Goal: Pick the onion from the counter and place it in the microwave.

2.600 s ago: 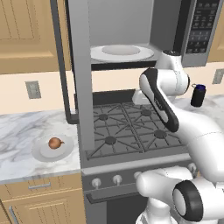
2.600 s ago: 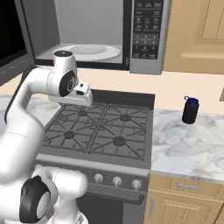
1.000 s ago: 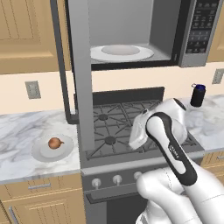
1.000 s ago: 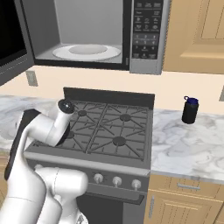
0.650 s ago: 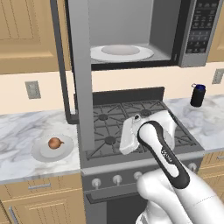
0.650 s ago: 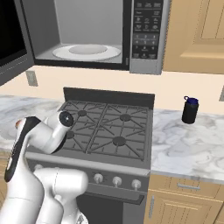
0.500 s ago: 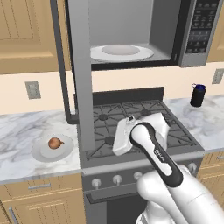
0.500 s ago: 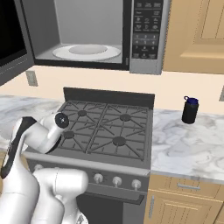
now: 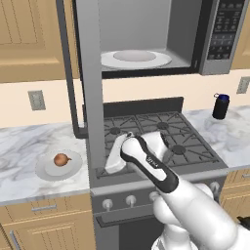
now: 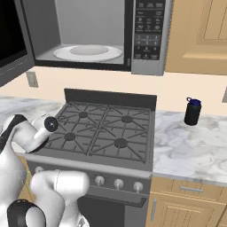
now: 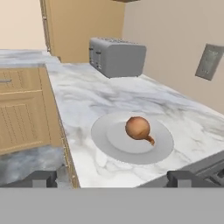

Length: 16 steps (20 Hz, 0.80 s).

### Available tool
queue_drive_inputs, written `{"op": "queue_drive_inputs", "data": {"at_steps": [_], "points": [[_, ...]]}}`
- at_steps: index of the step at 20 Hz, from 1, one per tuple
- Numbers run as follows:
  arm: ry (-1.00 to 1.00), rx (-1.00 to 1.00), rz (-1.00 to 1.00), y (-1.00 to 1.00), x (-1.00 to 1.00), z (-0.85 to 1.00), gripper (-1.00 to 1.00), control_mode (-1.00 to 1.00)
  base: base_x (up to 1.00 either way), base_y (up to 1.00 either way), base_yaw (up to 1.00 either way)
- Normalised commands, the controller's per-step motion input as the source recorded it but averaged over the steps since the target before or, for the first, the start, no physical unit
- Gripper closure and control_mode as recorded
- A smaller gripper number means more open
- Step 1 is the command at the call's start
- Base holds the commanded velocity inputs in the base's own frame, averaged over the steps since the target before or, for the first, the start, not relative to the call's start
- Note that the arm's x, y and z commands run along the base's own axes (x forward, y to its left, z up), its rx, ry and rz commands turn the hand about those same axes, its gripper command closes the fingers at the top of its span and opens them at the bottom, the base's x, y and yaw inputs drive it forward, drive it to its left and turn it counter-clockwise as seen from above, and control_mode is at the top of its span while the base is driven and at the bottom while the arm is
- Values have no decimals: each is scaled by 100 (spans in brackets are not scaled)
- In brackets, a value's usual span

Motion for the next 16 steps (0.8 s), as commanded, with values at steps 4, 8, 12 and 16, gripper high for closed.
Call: {"op": "queue_drive_inputs", "data": {"at_steps": [4,8,12,16], "points": [[4,1,5,25,48,0,-100,-100,0,0,0],[6,1,7,9,34,0,-100,-100,0,0,0],[3,0,9,8,14,0,-100,-100,0,0,0],[0,0,10,29,34,0,-100,-100,0,0,0]]}}
